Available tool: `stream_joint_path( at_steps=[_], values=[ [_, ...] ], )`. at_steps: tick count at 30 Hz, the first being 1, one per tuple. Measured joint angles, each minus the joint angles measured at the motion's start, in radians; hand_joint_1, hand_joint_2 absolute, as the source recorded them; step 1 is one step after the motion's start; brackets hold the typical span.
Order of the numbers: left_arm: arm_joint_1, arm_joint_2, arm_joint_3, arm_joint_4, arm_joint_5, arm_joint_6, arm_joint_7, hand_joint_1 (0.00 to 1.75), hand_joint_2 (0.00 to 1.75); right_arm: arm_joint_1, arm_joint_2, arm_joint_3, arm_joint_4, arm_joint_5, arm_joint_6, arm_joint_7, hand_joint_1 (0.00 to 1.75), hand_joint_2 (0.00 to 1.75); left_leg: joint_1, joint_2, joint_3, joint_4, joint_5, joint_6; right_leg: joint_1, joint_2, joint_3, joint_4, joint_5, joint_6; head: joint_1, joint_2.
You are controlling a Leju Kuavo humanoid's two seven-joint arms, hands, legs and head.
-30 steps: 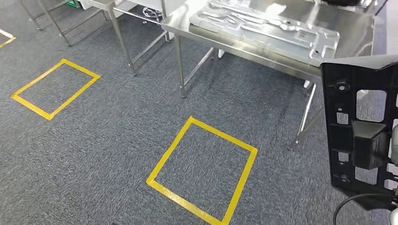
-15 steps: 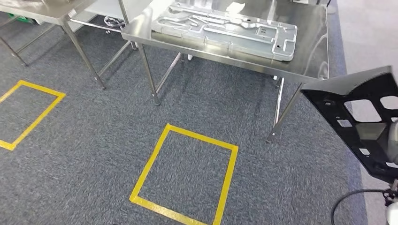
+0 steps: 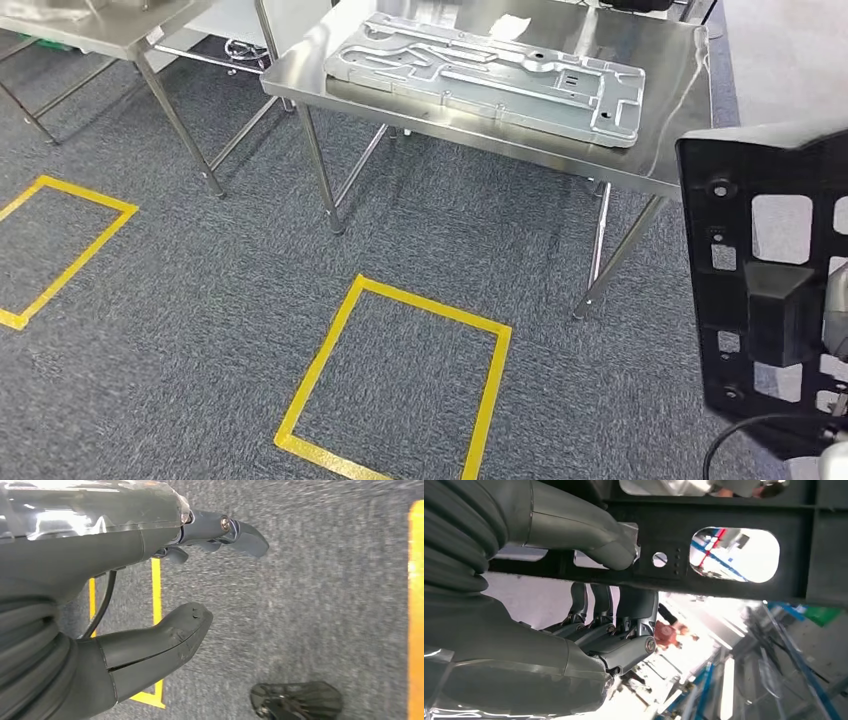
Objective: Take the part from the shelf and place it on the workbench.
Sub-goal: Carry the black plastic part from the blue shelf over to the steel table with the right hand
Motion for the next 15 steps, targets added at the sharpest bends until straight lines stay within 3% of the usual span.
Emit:
stream_joint_path(
  at_steps=[2, 4, 6, 8, 10, 11, 12, 14, 15],
  values=[
    [-0.001, 0.001, 0.001, 0.000, 0.000, -0.003, 0.002, 0.00, 1.75, -0.012, -0.011, 0.002, 0.000, 0.001, 0.009, 0.021, 1.75, 1.75, -0.002, 0.004, 0.014, 0.008, -0.004, -0.015, 0.004, 0.004, 0.013, -0.008, -0.017, -0.022, 0.000, 0.000],
    [-0.004, 0.001, 0.002, 0.000, 0.000, -0.004, 0.004, 0.00, 1.75, -0.029, -0.027, 0.002, 0.000, 0.001, 0.019, 0.037, 1.75, 1.75, -0.001, 0.003, -0.005, 0.072, 0.009, -0.024, 0.001, 0.012, 0.042, -0.015, -0.030, -0.039, -0.004, 0.000],
    [-0.008, 0.001, 0.004, 0.000, 0.000, -0.004, 0.005, 0.00, 1.75, -0.043, -0.037, 0.002, 0.000, 0.001, 0.024, 0.043, 1.75, 1.75, 0.002, 0.000, -0.082, 0.193, 0.005, -0.028, 0.002, 0.016, 0.076, -0.020, -0.053, -0.052, -0.009, 0.000],
    [-0.004, 0.002, 0.006, 0.000, 0.002, -0.004, 0.006, 0.00, 1.75, -0.046, -0.039, 0.002, 0.000, 0.004, 0.029, 0.044, 1.75, 1.75, 0.001, -0.001, -0.177, 0.296, -0.045, -0.029, 0.004, 0.021, 0.110, -0.021, -0.081, -0.057, -0.013, 0.000],
    [0.002, 0.002, 0.010, 0.000, 0.003, -0.004, 0.007, 0.00, 1.75, -0.041, -0.039, 0.003, 0.000, 0.011, 0.033, 0.044, 1.75, 1.75, 0.000, -0.001, -0.240, 0.309, -0.099, -0.028, 0.005, 0.029, 0.150, -0.022, -0.113, -0.058, -0.016, 0.000],
    [0.006, 0.003, 0.012, 0.000, 0.003, -0.005, 0.006, 0.00, 1.75, -0.039, -0.039, 0.003, 0.000, 0.014, 0.033, 0.044, 1.75, 1.75, -0.002, -0.002, -0.254, 0.277, -0.100, -0.025, 0.006, 0.032, 0.174, -0.024, -0.130, -0.057, -0.017, 0.000],
    [0.009, 0.003, 0.013, 0.000, 0.003, -0.006, 0.006, 0.00, 1.75, -0.037, -0.039, 0.004, 0.000, 0.016, 0.033, 0.044, 1.75, 1.75, -0.005, -0.003, -0.260, 0.225, -0.064, -0.018, 0.006, 0.034, 0.199, -0.027, -0.149, -0.055, -0.017, 0.000],
    [0.016, 0.006, 0.016, 0.000, 0.004, -0.007, 0.006, 0.00, 1.75, -0.034, -0.039, 0.008, 0.002, 0.018, 0.034, 0.044, 1.75, 1.75, -0.015, -0.009, -0.260, 0.118, 0.089, 0.000, 0.008, 0.041, 0.245, -0.034, -0.186, -0.048, -0.017, 0.000],
    [0.018, 0.008, 0.017, 0.000, 0.004, -0.007, 0.006, 0.00, 1.75, -0.032, -0.039, 0.010, 0.003, 0.018, 0.034, 0.044, 1.75, 1.75, -0.019, -0.012, -0.255, 0.088, 0.148, 0.006, 0.010, 0.044, 0.264, -0.044, -0.201, -0.042, -0.017, 0.000]
  ],
)
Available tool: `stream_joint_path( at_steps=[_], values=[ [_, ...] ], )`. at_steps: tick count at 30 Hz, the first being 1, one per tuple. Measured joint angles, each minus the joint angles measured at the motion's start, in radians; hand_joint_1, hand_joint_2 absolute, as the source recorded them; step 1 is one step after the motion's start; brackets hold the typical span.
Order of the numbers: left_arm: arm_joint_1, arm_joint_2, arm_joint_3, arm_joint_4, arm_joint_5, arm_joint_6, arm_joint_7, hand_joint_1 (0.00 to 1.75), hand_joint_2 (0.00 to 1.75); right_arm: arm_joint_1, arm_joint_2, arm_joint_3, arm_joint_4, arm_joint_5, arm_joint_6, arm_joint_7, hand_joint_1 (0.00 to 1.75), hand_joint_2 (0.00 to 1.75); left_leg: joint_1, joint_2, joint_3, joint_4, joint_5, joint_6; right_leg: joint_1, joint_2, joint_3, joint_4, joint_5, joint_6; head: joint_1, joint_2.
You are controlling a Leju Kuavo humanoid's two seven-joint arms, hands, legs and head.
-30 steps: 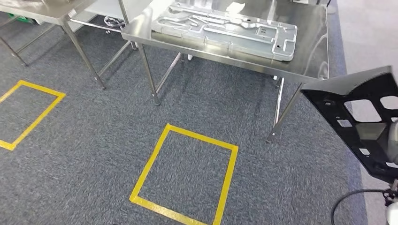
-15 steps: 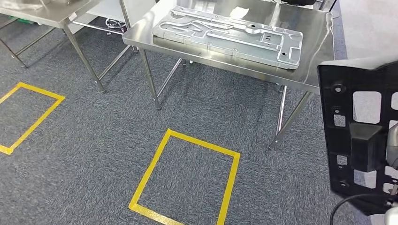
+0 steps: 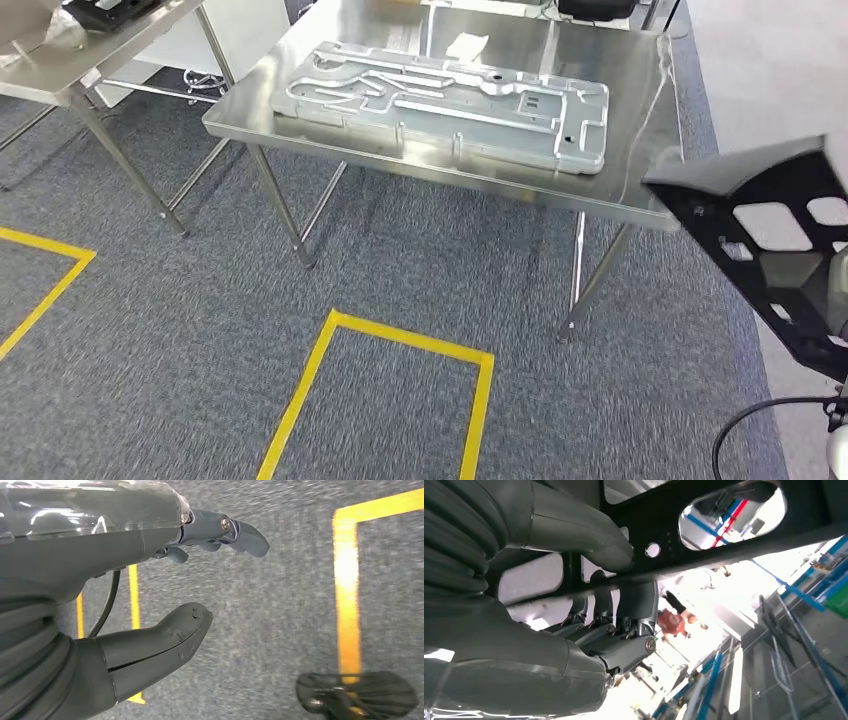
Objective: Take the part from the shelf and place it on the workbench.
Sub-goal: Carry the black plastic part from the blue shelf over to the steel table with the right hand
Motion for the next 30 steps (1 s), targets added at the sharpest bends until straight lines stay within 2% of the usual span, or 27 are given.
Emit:
stream_joint_path(
  at_steps=[1, 2, 3, 4, 5, 6, 7, 8, 10, 11, 12, 14, 15, 16, 17, 18, 19, 20, 21, 22, 23, 24, 25, 26, 27, 29, 30],
  values=[
    [0.000, 0.002, 0.001, 0.000, 0.000, 0.000, 0.000, 0.00, 1.75, 0.001, -0.001, 0.002, 0.000, 0.000, 0.000, 0.000, 1.75, 1.75, -0.003, -0.003, 0.008, -0.016, 0.028, 0.005, 0.001, 0.003, 0.016, -0.005, -0.006, 0.007, 0.000, 0.000],
    [-0.002, 0.002, 0.001, 0.000, 0.000, 0.000, 0.000, 0.00, 1.75, 0.001, -0.002, 0.003, -0.001, 0.000, 0.000, 0.000, 1.75, 1.75, -0.003, -0.005, 0.024, -0.021, 0.016, 0.008, 0.001, 0.006, 0.022, 0.001, 0.005, 0.014, 0.000, 0.000],
    [-0.005, 0.002, 0.001, 0.000, 0.000, 0.000, 0.000, 0.00, 1.75, 0.000, -0.005, 0.004, -0.003, 0.000, 0.000, 0.000, 1.75, 1.75, -0.002, -0.004, 0.043, -0.035, 0.007, 0.013, 0.000, 0.004, 0.012, 0.034, 0.032, 0.020, -0.001, 0.000],
    [-0.008, 0.002, 0.001, 0.000, 0.000, 0.000, -0.001, 0.00, 1.75, -0.002, -0.007, 0.005, -0.005, 0.000, 0.000, -0.001, 1.75, 1.75, 0.001, -0.004, 0.068, -0.053, -0.002, 0.019, -0.001, 0.000, -0.016, 0.091, 0.069, 0.025, 0.000, 0.000],
    [-0.010, 0.001, 0.001, 0.000, 0.000, 0.000, -0.001, 0.00, 1.75, -0.003, -0.009, 0.005, -0.007, 0.000, -0.001, -0.001, 1.75, 1.75, 0.003, -0.004, 0.096, -0.071, -0.012, 0.024, -0.002, -0.004, -0.060, 0.160, 0.100, 0.029, 0.001, 0.000],
    [-0.011, 0.001, 0.002, 0.000, 0.000, 0.000, -0.002, 0.00, 1.75, -0.003, -0.010, 0.006, -0.007, 0.000, -0.001, -0.001, 1.75, 1.75, 0.006, -0.005, 0.127, -0.090, -0.023, 0.026, -0.003, -0.009, -0.112, 0.225, 0.107, 0.033, 0.003, 0.000],
    [-0.011, 0.001, 0.002, 0.000, 0.000, 0.000, -0.002, 0.00, 1.75, -0.002, -0.010, 0.006, -0.006, 0.000, -0.001, -0.001, 1.75, 1.75, 0.007, -0.006, 0.158, -0.105, -0.037, 0.028, -0.005, -0.012, -0.160, 0.267, 0.088, 0.036, 0.005, 0.000],
    [-0.010, 0.001, 0.003, 0.000, 0.000, 0.000, -0.002, 0.00, 1.75, -0.001, -0.010, 0.006, -0.006, 0.000, -0.001, 0.000, 1.75, 1.75, 0.008, -0.008, 0.191, -0.120, -0.052, 0.028, -0.006, -0.013, -0.203, 0.287, 0.047, 0.039, 0.005, 0.000],
    [-0.008, 0.001, 0.004, 0.000, 0.000, 0.000, -0.002, 0.00, 1.75, 0.001, -0.010, 0.007, -0.003, 0.000, -0.001, 0.000, 1.75, 1.75, 0.009, -0.012, 0.259, -0.144, -0.085, 0.026, -0.010, -0.015, -0.267, 0.266, -0.041, 0.048, 0.006, 0.000],
    [-0.007, 0.001, 0.005, 0.000, 0.000, 0.000, -0.002, 0.00, 1.75, 0.001, -0.010, 0.007, -0.002, 0.000, -0.001, 0.000, 1.75, 1.75, 0.010, -0.014, 0.294, -0.153, -0.105, 0.024, -0.012, -0.016, -0.287, 0.231, -0.055, 0.052, 0.006, 0.000],
    [-0.007, 0.001, 0.005, 0.000, 0.000, 0.000, -0.002, 0.00, 1.75, 0.002, -0.010, 0.007, 0.000, 0.000, -0.001, 0.000, 1.75, 1.75, 0.011, -0.015, 0.326, -0.159, -0.126, 0.022, -0.014, -0.019, -0.301, 0.180, -0.025, 0.053, 0.006, 0.000],
    [-0.005, 0.001, 0.006, 0.000, 0.002, 0.000, -0.002, 0.00, 1.75, 0.005, -0.011, 0.007, 0.006, 0.001, 0.000, 0.001, 1.75, 1.75, 0.013, -0.017, 0.385, -0.163, -0.172, 0.016, -0.012, -0.032, -0.313, 0.064, 0.157, 0.047, 0.007, 0.000],
    [-0.006, 0.001, 0.007, 0.000, 0.004, 0.000, -0.001, 0.00, 1.75, 0.006, -0.012, 0.007, 0.007, 0.002, 0.001, 0.004, 1.75, 1.75, 0.015, -0.018, 0.412, -0.168, -0.197, 0.010, -0.006, -0.038, -0.309, 0.029, 0.235, 0.040, 0.006, 0.000],
    [-0.008, 0.001, 0.007, 0.000, 0.006, 0.001, -0.001, 0.00, 1.75, 0.006, -0.017, 0.007, 0.007, 0.004, 0.004, 0.009, 1.75, 1.75, 0.015, -0.017, 0.441, -0.169, -0.210, 0.003, 0.000, -0.040, -0.297, 0.011, 0.280, 0.030, 0.006, 0.000],
    [-0.012, 0.000, 0.008, 0.000, 0.008, 0.002, -0.002, 0.00, 1.75, -0.001, -0.026, 0.007, 0.004, 0.008, 0.011, 0.018, 1.75, 1.75, 0.016, -0.017, 0.456, -0.154, -0.208, -0.004, 0.006, -0.038, -0.279, 0.011, 0.274, 0.019, 0.007, 0.000],
    [-0.018, 0.000, 0.008, 0.001, 0.010, 0.003, -0.001, 0.00, 1.75, -0.015, -0.041, 0.007, 0.000, 0.011, 0.026, 0.032, 1.75, 1.75, 0.017, -0.013, 0.455, -0.119, -0.193, -0.011, 0.006, -0.031, -0.259, 0.009, 0.256, 0.006, 0.008, 0.000],
    [-0.024, 0.000, 0.008, 0.001, 0.013, 0.002, -0.002, 0.00, 1.75, -0.034, -0.060, 0.006, -0.004, 0.009, 0.046, 0.052, 1.75, 1.75, 0.016, -0.010, 0.438, -0.061, -0.167, -0.014, 0.004, -0.026, -0.240, 0.004, 0.245, -0.004, 0.008, 0.000],
    [-0.029, -0.001, 0.009, 0.001, 0.016, 0.001, -0.004, 0.00, 1.75, -0.055, -0.081, 0.006, -0.007, 0.000, 0.073, 0.074, 1.75, 1.75, 0.017, -0.008, 0.401, 0.008, -0.151, -0.013, 0.001, -0.024, -0.225, 0.001, 0.238, -0.014, 0.006, 0.000],
    [-0.032, -0.001, 0.010, 0.001, 0.019, -0.001, -0.005, 0.00, 1.75, -0.072, -0.103, 0.004, -0.007, -0.016, 0.105, 0.097, 1.75, 1.75, 0.018, -0.006, 0.361, 0.072, -0.159, -0.012, -0.002, -0.023, -0.213, -0.001, 0.233, -0.020, 0.004, 0.000],
    [-0.033, -0.001, 0.012, 0.001, 0.023, -0.002, -0.007, 0.00, 1.75, -0.086, -0.126, 0.002, -0.003, -0.038, 0.137, 0.116, 1.75, 1.75, 0.019, -0.006, 0.321, 0.119, -0.190, -0.011, -0.002, -0.021, -0.203, -0.002, 0.226, -0.023, 0.001, 0.000],
    [-0.033, 0.000, 0.015, 0.001, 0.026, -0.003, -0.007, 0.00, 1.75, -0.097, -0.147, -0.002, 0.003, -0.060, 0.166, 0.131, 1.75, 1.75, 0.020, -0.005, 0.284, 0.148, -0.241, -0.013, -0.004, -0.017, -0.194, -0.002, 0.218, -0.024, -0.001, 0.000],
    [-0.031, 0.000, 0.018, 0.001, 0.028, -0.003, -0.007, 0.00, 1.75, -0.109, -0.168, -0.006, 0.012, -0.081, 0.193, 0.146, 1.75, 1.75, 0.022, -0.005, 0.251, 0.159, -0.296, -0.016, -0.006, -0.014, -0.185, -0.002, 0.208, -0.021, -0.001, 0.000],
    [-0.028, 0.001, 0.021, 0.001, 0.029, -0.005, -0.007, 0.00, 1.75, -0.124, -0.189, -0.009, 0.023, -0.100, 0.216, 0.160, 1.75, 1.75, 0.024, -0.005, 0.224, 0.154, -0.338, -0.020, -0.010, -0.012, -0.175, -0.002, 0.197, -0.017, -0.002, 0.000],
    [-0.026, 0.001, 0.023, 0.001, 0.030, -0.007, -0.007, 0.00, 1.75, -0.145, -0.209, -0.012, 0.036, -0.115, 0.236, 0.176, 1.75, 1.75, 0.027, -0.005, 0.204, 0.132, -0.351, -0.025, -0.015, -0.011, -0.166, -0.001, 0.186, -0.011, -0.002, 0.000],
    [-0.023, 0.002, 0.024, 0.001, 0.030, -0.010, -0.007, 0.00, 1.75, -0.172, -0.230, -0.013, 0.051, -0.129, 0.256, 0.194, 1.75, 1.75, 0.031, -0.004, 0.189, 0.091, -0.322, -0.029, -0.020, -0.011, -0.157, 0.002, 0.175, -0.003, -0.002, 0.000],
    [-0.017, 0.002, 0.026, 0.002, 0.031, -0.014, -0.009, 0.00, 1.75, -0.234, -0.271, -0.012, 0.083, -0.146, 0.287, 0.227, 1.75, 1.75, 0.040, 0.004, 0.170, -0.003, -0.183, -0.041, -0.027, -0.011, -0.147, 0.013, 0.153, 0.015, -0.006, 0.000],
    [-0.016, 0.001, 0.028, 0.002, 0.031, -0.016, -0.010, 0.00, 1.75, -0.266, -0.293, -0.011, 0.098, -0.150, 0.299, 0.241, 1.75, 1.75, 0.041, 0.008, 0.164, -0.033, -0.122, -0.040, -0.026, -0.011, -0.148, 0.019, 0.144, 0.024, -0.008, 0.000]
  ],
)
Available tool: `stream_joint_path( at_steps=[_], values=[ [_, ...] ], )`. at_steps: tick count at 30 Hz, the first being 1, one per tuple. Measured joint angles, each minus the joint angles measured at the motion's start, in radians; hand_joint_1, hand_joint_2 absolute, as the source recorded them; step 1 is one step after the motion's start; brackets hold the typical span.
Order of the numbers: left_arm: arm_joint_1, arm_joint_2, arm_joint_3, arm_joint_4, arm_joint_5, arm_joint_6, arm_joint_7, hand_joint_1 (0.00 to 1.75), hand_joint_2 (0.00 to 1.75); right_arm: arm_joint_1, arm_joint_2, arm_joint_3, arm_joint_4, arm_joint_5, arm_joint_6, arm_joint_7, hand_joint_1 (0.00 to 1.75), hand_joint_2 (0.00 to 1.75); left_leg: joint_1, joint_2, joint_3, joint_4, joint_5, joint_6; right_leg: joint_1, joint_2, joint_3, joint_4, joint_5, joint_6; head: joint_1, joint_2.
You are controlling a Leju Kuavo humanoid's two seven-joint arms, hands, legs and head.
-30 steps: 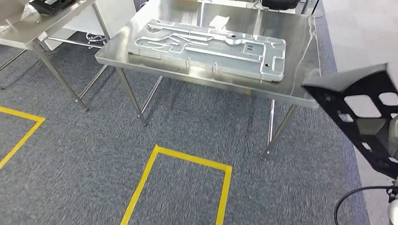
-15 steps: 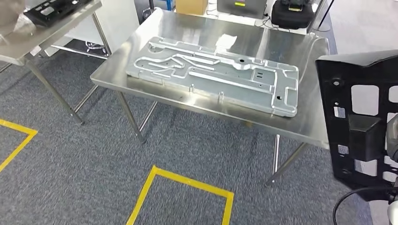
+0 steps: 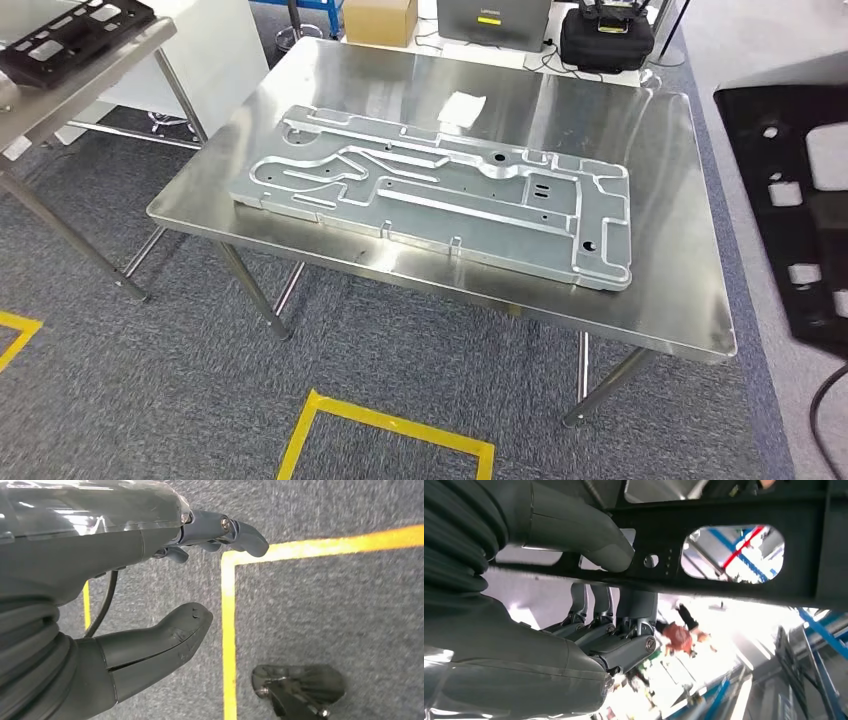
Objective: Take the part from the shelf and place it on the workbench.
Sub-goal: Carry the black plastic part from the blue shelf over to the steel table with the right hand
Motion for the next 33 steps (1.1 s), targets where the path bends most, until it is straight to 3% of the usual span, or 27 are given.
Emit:
stream_joint_path(
  at_steps=[1, 5, 7, 9, 10, 11, 13, 15, 19, 23, 33],
  values=[
    [0.001, 0.000, 0.001, 0.001, 0.001, 0.000, -0.001, 0.00, 1.75, -0.025, -0.020, 0.002, 0.012, -0.002, 0.010, 0.012, 1.75, 1.75, 0.000, 0.003, -0.006, -0.011, 0.037, 0.004, 0.001, -0.001, -0.002, 0.003, -0.006, 0.008, -0.001, 0.000],
    [0.001, 0.000, 0.005, 0.001, 0.002, 0.001, -0.002, 0.00, 1.75, -0.072, -0.077, 0.015, 0.042, 0.002, 0.031, 0.039, 1.75, 1.75, -0.001, -0.006, -0.006, -0.018, 0.049, 0.033, -0.001, -0.008, -0.008, 0.014, -0.024, 0.027, 0.005, 0.000],
    [-0.002, 0.000, 0.006, 0.001, 0.004, 0.001, -0.004, 0.00, 1.75, -0.084, -0.090, 0.022, 0.052, 0.006, 0.033, 0.045, 1.75, 1.75, -0.002, -0.010, 0.004, -0.027, 0.046, 0.044, -0.001, -0.010, -0.064, 0.112, -0.064, 0.030, 0.010, 0.000],
    [-0.004, 0.000, 0.009, 0.001, 0.008, 0.000, -0.007, 0.00, 1.75, -0.093, -0.094, 0.031, 0.063, 0.008, 0.034, 0.050, 1.75, 1.75, -0.008, -0.012, 0.015, -0.031, 0.036, 0.053, 0.001, -0.011, -0.154, 0.245, -0.097, 0.029, 0.013, 0.000],
    [-0.004, 0.000, 0.010, 0.001, 0.010, -0.001, -0.008, 0.00, 1.75, -0.095, -0.095, 0.035, 0.068, 0.008, 0.035, 0.052, 1.75, 1.75, -0.011, -0.013, 0.022, -0.032, 0.030, 0.055, 0.002, -0.011, -0.186, 0.279, -0.089, 0.027, 0.013, 0.000],
    [-0.004, 0.000, 0.011, 0.001, 0.011, -0.001, -0.008, 0.00, 1.75, -0.095, -0.095, 0.040, 0.072, 0.009, 0.036, 0.053, 1.75, 1.75, -0.013, -0.015, 0.032, -0.032, 0.022, 0.056, 0.003, -0.011, -0.202, 0.276, -0.061, 0.023, 0.013, 0.000],
    [-0.005, 0.000, 0.011, 0.001, 0.011, -0.002, -0.009, 0.00, 1.75, -0.098, -0.098, 0.046, 0.078, 0.010, 0.038, 0.054, 1.75, 1.75, -0.018, -0.019, 0.057, -0.032, 0.003, 0.054, 0.008, -0.011, -0.184, 0.170, 0.039, 0.010, 0.014, 0.000],
    [-0.006, -0.001, 0.012, 0.001, 0.012, -0.002, -0.009, 0.00, 1.75, -0.105, -0.101, 0.050, 0.084, 0.012, 0.039, 0.055, 1.75, 1.75, -0.022, -0.023, 0.072, -0.034, -0.012, 0.048, 0.018, -0.011, -0.150, 0.067, 0.101, -0.004, 0.014, 0.000],
    [-0.009, 0.003, 0.017, 0.002, 0.019, -0.003, -0.008, 0.00, 1.75, -0.113, -0.105, 0.067, 0.090, 0.042, 0.042, 0.060, 1.75, 1.75, -0.024, -0.024, 0.074, -0.035, -0.020, 0.040, 0.020, -0.009, -0.126, 0.013, 0.085, 0.006, 0.010, 0.000],
    [-0.011, 0.003, 0.019, 0.002, 0.019, -0.004, -0.002, 0.00, 1.75, -0.111, -0.090, 0.112, 0.105, 0.110, 0.041, 0.057, 1.75, 1.75, -0.024, -0.022, 0.092, -0.060, -0.025, 0.034, 0.021, -0.007, -0.121, 0.013, 0.077, -0.003, 0.010, 0.000],
    [-0.022, 0.000, 0.020, 0.002, 0.008, 0.017, 0.027, 0.00, 1.75, -0.089, 0.061, 0.258, 0.201, 0.292, -0.028, 0.046, 1.75, 1.75, -0.021, -0.021, 0.107, -0.075, -0.024, 0.027, 0.025, -0.007, -0.108, 0.012, 0.070, -0.012, 0.011, 0.000]
  ],
)
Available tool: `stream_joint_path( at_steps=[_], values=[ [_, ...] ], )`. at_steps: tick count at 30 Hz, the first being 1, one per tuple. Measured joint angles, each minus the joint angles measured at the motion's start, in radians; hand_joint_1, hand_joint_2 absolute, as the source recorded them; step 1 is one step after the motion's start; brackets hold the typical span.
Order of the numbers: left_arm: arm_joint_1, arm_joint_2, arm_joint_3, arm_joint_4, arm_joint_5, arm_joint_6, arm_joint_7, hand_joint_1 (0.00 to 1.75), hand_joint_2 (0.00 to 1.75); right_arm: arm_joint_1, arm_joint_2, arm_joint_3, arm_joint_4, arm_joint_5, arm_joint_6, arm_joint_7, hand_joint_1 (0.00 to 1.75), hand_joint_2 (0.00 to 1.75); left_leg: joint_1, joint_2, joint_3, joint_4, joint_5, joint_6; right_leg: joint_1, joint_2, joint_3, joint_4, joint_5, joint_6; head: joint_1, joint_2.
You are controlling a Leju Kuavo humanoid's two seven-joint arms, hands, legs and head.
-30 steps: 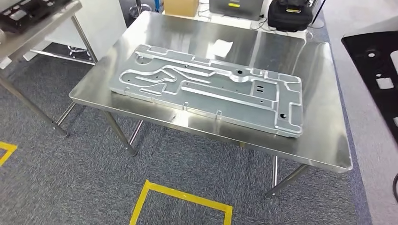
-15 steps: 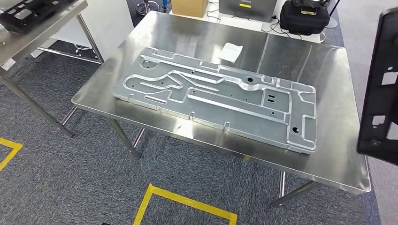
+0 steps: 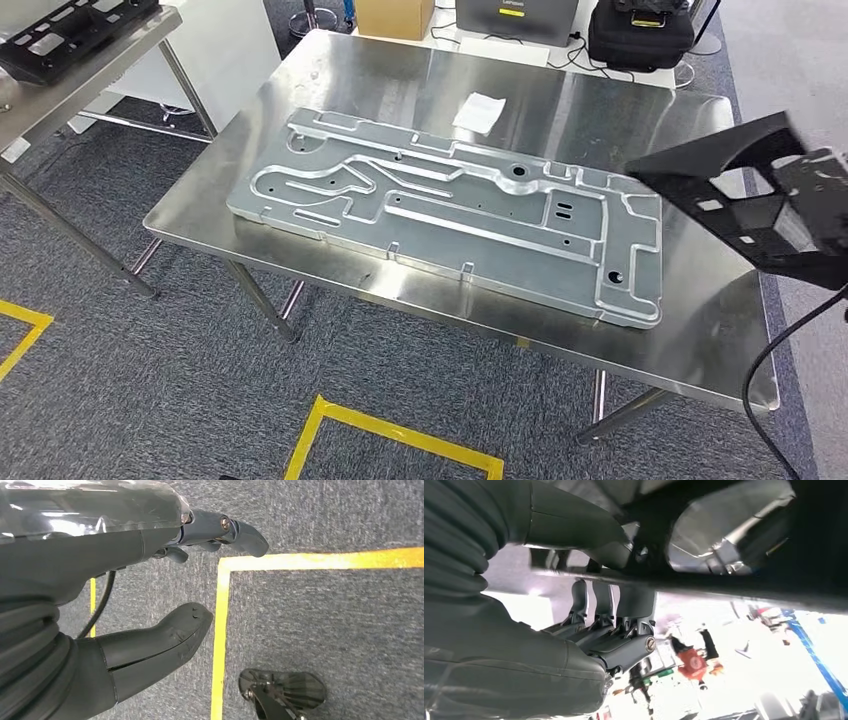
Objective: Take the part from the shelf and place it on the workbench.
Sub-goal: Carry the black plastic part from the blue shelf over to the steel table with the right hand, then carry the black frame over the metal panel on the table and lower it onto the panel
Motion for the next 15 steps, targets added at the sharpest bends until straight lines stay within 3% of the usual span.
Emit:
stream_joint_path(
  at_steps=[6, 11, 15],
  values=[
    [-0.039, -0.057, -0.003, 0.001, -0.009, 0.073, 0.040, 0.00, 1.75, -0.030, 0.148, 0.090, 0.091, 0.130, -0.052, 0.022, 1.75, 1.75, 0.001, 0.002, 0.002, -0.001, 0.002, -0.004, 0.000, 0.001, 0.002, 0.001, 0.002, -0.003, 0.000, 0.000],
    [-0.067, -0.088, -0.026, 0.006, -0.026, 0.074, 0.050, 0.00, 1.75, -0.091, 0.318, 0.188, 0.229, 0.311, -0.113, 0.047, 1.75, 1.75, 0.001, 0.005, 0.004, -0.001, 0.003, -0.006, 0.001, 0.004, 0.003, 0.001, 0.003, -0.004, 0.000, 0.000],
    [-0.083, -0.098, -0.050, 0.006, -0.030, 0.074, 0.062, 0.00, 1.75, -0.165, 0.455, 0.277, 0.366, 0.367, -0.122, 0.057, 1.75, 1.75, 0.001, 0.007, 0.006, -0.001, 0.004, -0.007, 0.002, 0.007, 0.002, 0.001, 0.004, -0.006, 0.000, 0.000]
  ],
)
